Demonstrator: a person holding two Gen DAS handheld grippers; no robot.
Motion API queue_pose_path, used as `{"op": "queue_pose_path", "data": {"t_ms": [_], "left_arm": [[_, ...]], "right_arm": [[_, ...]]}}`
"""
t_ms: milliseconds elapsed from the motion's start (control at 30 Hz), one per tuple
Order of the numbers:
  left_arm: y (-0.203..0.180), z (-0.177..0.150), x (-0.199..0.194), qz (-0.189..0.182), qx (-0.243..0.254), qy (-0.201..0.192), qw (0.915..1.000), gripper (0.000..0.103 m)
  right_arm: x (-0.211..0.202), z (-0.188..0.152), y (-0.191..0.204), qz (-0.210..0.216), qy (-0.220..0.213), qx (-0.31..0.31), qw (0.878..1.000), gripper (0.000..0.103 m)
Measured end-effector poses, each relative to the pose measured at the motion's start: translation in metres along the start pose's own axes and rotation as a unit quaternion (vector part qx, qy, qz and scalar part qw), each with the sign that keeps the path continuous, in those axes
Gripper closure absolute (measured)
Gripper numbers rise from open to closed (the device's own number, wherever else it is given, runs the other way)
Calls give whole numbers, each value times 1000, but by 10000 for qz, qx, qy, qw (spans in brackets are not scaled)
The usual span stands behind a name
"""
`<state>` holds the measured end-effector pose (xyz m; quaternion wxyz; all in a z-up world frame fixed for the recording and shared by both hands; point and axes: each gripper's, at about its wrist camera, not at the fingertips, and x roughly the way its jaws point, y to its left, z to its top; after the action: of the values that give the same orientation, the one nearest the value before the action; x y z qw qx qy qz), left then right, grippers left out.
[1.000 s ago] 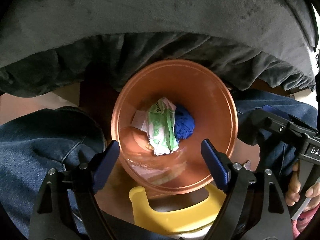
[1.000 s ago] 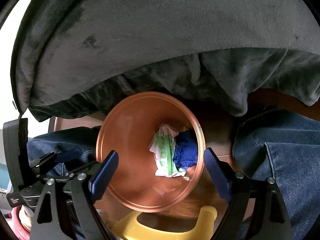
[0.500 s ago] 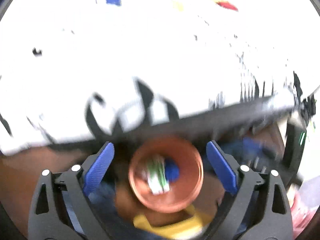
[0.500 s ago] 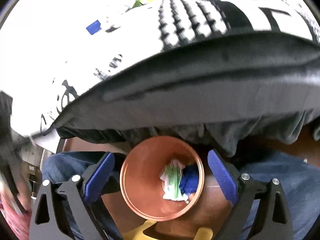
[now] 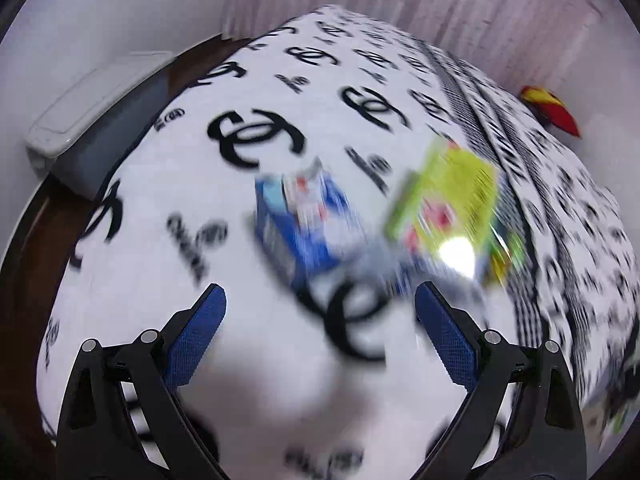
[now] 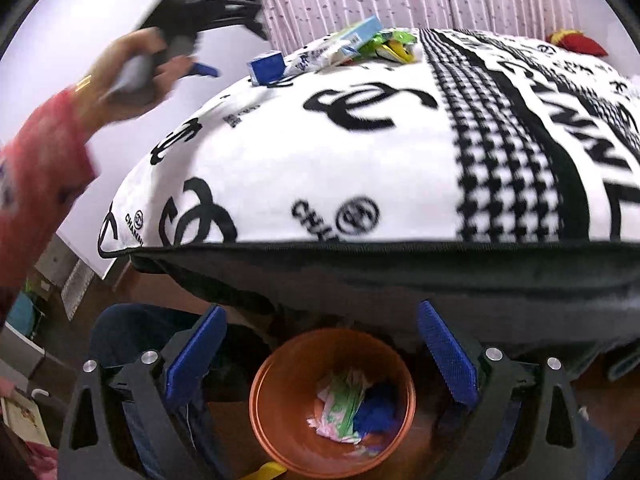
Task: Collect trash
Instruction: 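Grasp the white-blue cupcake box on the bed with the left tool, then hold the cupcake box in the left tool while the right tool grasps the white sachet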
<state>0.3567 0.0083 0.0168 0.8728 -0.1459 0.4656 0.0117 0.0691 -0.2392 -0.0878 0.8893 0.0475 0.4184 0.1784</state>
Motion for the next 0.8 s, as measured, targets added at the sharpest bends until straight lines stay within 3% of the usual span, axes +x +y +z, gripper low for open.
{"op": "queue_pose_path", "data": {"t_ms": [167,267,300,367,533,800], "left_arm": [[1,29,42,222,-471,364,9980,10],[6,32,61,297,-611,578,9960,11],[10,31,68,326,-663,686,9949,20],[14,29,73,379,-659,755,9942,24],[20,25,64,214,-456,561,9972,33],[29,20,28,-166,-220,305,9992,35]], "right_arm": [[0,24,-4,188,-121,-15,9997,8],[-6,56,-10,557,-387,70,9977,8],[-7,65,-11,611,-465,77,9970,8],[-9,92,-18,671,-700,100,9952,8],[-5,136,-30,554,-969,161,9936,8],[17,183,-36,373,-1008,185,9940,8]]}}
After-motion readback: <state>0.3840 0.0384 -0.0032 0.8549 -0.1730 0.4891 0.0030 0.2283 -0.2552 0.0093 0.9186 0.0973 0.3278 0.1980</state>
